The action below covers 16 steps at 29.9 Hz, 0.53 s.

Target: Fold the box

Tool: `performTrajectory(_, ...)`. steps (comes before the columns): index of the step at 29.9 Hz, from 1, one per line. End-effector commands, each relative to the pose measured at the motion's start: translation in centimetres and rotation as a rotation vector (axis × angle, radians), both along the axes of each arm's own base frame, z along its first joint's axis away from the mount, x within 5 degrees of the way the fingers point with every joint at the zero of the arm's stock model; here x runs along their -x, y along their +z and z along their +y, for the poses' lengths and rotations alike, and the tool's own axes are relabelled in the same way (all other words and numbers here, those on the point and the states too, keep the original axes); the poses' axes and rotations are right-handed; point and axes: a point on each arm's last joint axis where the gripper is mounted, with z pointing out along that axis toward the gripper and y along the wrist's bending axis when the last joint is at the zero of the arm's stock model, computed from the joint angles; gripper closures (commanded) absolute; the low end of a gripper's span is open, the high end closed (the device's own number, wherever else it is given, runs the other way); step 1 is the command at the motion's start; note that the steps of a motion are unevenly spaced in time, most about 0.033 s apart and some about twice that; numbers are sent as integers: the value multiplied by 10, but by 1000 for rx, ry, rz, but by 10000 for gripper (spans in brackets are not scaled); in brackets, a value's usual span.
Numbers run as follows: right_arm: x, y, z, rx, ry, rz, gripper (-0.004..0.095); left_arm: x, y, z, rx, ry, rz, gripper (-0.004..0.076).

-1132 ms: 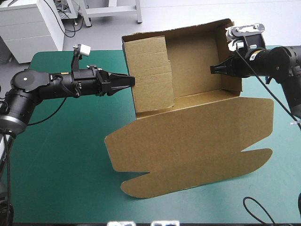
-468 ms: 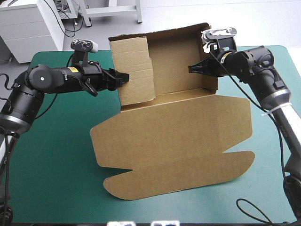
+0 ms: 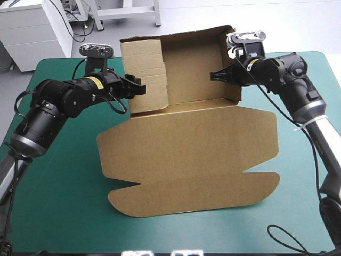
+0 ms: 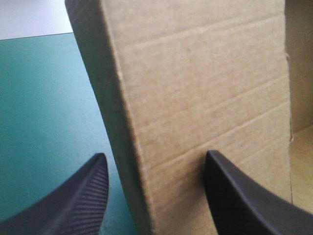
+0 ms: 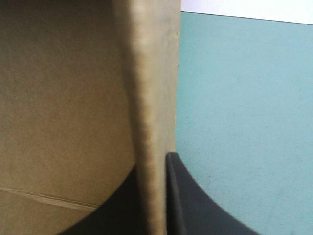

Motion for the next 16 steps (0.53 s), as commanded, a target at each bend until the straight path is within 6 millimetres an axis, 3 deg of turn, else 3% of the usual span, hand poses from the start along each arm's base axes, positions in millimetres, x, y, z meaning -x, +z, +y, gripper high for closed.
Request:
performTrajectory(1, 17, 37, 8, -201, 53, -115, 923, 4, 18, -3, -19, 48, -117, 339)
performTrajectory(8, 20, 37, 12, -207, 113, -106, 923, -3, 1, -9, -53, 75, -26, 363)
performTrajectory(10, 19, 36, 11, -180, 112, -104, 923, -3, 1, -9, -54, 81, -16, 446)
performTrajectory(14, 18, 31, 7, -109, 104, -91, 923, -3, 1, -10, -73, 58, -33, 713)
performTrajectory(16, 17, 26, 7, -76, 105, -64, 923, -3, 1, -11, -79, 36, -38, 729)
